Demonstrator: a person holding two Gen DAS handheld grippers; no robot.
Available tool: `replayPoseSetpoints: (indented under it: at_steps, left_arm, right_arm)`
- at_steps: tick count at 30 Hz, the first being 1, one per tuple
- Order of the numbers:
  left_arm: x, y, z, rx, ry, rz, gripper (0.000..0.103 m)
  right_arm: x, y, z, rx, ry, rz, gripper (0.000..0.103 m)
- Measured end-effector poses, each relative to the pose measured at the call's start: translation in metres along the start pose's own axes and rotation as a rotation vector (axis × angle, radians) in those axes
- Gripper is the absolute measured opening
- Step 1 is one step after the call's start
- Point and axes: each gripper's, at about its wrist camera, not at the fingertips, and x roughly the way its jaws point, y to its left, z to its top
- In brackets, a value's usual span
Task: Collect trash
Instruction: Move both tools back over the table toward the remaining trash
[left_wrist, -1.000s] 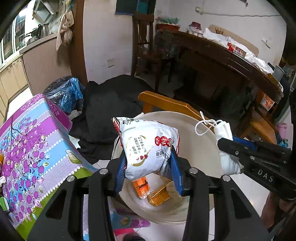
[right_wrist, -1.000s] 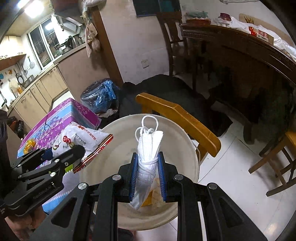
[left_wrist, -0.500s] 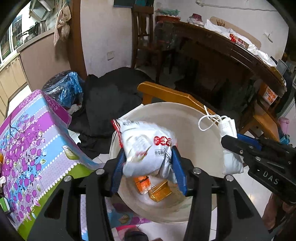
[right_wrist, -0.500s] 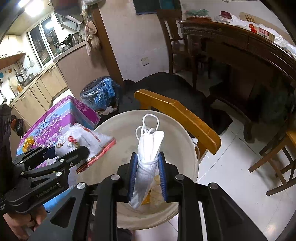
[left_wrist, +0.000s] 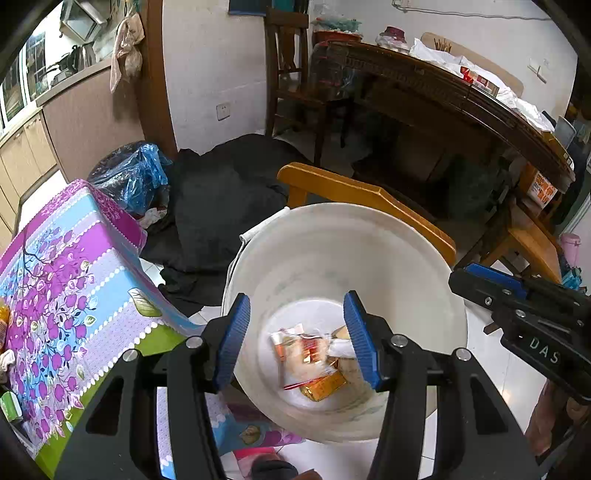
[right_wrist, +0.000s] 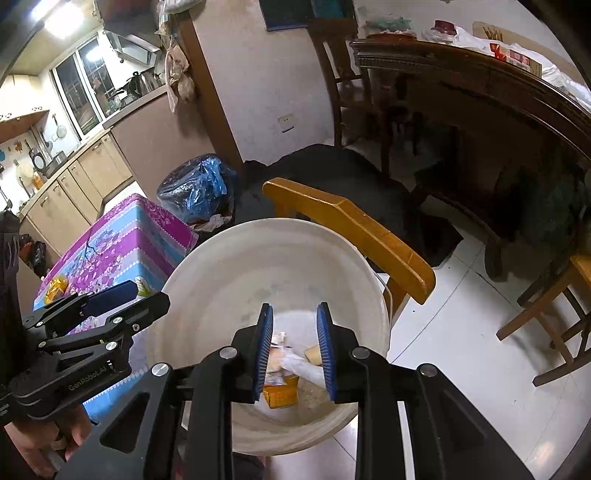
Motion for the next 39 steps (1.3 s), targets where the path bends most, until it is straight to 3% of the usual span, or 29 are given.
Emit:
replayPoseSetpoints:
  at_steps: [5,9,13,19,23,28,35,39]
  left_arm:
    - [-0.007,0.003,-0.002,-0.006,-0.013,0.000,0.051]
    - [-0.020,0.008,-0.008,0.000,-0.036,-0.001,0.061]
    - [-0.042,0.024,-0.021,0.001,-0.079,0.011,0.069]
    - [-0.091,0.074,-0.052,-0.008,-0.159,0.064,0.075]
    - [-0.131,0.124,-0.084,-0.037,-0.214,0.102,0.079]
    - [-0.171,0.201,-0.129,-0.067,-0.231,0.181,0.081]
    - [-0.223,0.329,-0.186,-0.049,-0.180,0.237,0.081]
    - [-0.215,0.365,-0.197,-0.026,-0.094,0.238,0.081]
  right_arm:
    - [-0.008,0.004,-0.002,-0.010,-0.024,-0.005,0.026]
    - [-0.034,0.013,-0.009,-0.040,-0.111,-0.005,0.042]
    - [-0.077,0.031,-0.030,-0.063,-0.275,0.024,0.072]
    - [-0.117,0.081,-0.079,-0.122,-0.425,0.119,0.083]
    - [-0.118,0.116,-0.105,-0.168,-0.428,0.203,0.085]
    - [-0.103,0.161,-0.129,-0.228,-0.367,0.308,0.085]
    - [-0.078,0.229,-0.155,-0.311,-0.273,0.393,0.085]
    - [-0.069,0.262,-0.161,-0.350,-0.243,0.434,0.085]
